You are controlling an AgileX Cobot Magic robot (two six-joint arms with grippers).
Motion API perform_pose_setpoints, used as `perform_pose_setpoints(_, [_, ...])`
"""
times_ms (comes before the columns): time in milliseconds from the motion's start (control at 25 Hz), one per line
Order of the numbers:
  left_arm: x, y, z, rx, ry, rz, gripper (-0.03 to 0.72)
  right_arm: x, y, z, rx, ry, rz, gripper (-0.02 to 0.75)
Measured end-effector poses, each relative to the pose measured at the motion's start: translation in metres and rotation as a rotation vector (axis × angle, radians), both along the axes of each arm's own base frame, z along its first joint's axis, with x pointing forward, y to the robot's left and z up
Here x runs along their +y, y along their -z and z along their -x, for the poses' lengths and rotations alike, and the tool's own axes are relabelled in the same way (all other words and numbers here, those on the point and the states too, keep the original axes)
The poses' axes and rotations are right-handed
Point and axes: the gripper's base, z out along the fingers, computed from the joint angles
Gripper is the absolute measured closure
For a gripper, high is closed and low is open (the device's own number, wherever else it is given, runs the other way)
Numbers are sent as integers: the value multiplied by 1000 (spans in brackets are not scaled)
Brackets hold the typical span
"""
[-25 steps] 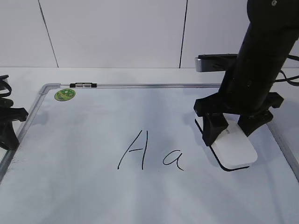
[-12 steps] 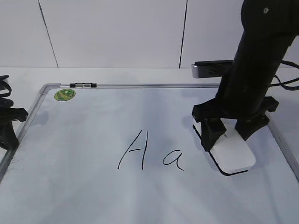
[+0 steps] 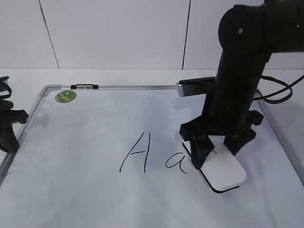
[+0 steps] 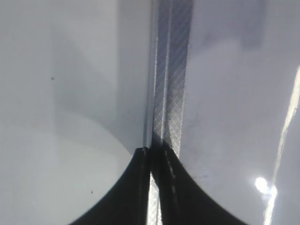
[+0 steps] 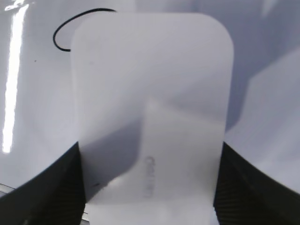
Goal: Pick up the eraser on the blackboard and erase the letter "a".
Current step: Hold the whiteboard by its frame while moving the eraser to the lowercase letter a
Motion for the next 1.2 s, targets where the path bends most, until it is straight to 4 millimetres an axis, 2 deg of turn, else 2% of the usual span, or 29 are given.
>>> perform_pose_setpoints(560, [0, 0, 0, 0, 1, -2, 673, 11, 25, -9, -13, -4, -8, 200])
perform_pose_setpoints(1200, [0, 0, 0, 0, 1, -2, 673, 5, 28, -12, -37, 21, 61, 200])
